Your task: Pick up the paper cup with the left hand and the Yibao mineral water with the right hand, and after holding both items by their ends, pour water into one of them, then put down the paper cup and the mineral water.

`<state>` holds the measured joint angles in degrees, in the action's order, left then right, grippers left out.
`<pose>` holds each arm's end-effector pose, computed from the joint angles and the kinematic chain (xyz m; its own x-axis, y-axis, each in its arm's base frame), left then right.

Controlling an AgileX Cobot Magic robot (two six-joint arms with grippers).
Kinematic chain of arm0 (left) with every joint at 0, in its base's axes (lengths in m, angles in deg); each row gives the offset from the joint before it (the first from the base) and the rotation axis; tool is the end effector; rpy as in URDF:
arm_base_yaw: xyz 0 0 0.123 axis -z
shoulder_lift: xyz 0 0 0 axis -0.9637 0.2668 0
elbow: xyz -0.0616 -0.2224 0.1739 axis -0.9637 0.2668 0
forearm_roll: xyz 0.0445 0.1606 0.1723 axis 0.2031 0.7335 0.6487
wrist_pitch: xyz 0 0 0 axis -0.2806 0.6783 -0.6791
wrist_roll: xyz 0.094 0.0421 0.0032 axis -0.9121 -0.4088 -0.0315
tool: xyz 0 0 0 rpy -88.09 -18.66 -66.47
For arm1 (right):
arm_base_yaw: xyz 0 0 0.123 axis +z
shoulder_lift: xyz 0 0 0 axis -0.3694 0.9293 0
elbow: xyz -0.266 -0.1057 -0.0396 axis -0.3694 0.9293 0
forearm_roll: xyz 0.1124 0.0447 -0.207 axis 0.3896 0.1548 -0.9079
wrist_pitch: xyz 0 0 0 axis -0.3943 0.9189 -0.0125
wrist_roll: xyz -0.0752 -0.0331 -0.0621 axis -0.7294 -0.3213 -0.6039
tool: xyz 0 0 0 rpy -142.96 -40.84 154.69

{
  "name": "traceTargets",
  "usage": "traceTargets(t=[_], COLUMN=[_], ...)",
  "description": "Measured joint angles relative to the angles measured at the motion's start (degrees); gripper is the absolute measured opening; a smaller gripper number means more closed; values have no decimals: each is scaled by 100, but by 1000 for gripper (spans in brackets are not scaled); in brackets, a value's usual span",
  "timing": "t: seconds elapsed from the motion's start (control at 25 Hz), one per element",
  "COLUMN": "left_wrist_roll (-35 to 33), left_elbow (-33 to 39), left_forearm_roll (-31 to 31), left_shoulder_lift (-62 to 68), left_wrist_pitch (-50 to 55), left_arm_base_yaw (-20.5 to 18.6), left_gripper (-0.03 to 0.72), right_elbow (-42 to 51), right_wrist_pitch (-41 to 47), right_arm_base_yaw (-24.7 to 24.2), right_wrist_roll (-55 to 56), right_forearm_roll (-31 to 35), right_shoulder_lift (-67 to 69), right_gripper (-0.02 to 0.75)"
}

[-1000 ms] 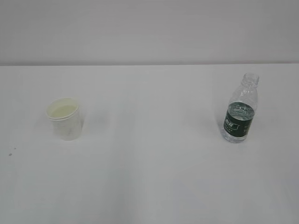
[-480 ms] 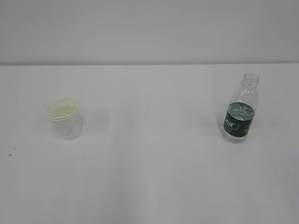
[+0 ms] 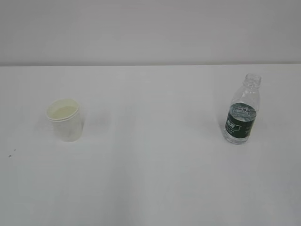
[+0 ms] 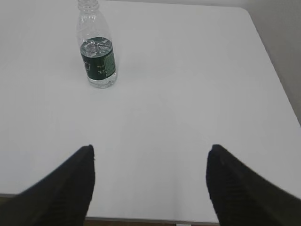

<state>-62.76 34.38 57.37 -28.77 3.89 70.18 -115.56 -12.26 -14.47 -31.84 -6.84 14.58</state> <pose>-0.0124 -0.0103 0.2704 -0.4750 -0.1353 -0.8695 -0.0436 0.9905 -0.1303 -0.0160 -0.0160 0.2648 -0.4860 -0.0868 -0.8697 -0.0197 0.9959 -0.0884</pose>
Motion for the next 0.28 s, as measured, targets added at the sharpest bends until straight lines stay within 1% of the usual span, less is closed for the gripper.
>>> traceTargets(t=[0.28], left_wrist_roll=[-5], left_elbow=[0], left_forearm_roll=[0], left_shoulder_lift=[0], left_wrist_pitch=[0], left_arm_base_yaw=[0], left_gripper=[278], right_elbow=[0], right_wrist_pitch=[0], right_arm_base_yaw=[0], right_wrist_roll=[0], right_forearm_roll=[0], right_shoulder_lift=[0], right_gripper=[557])
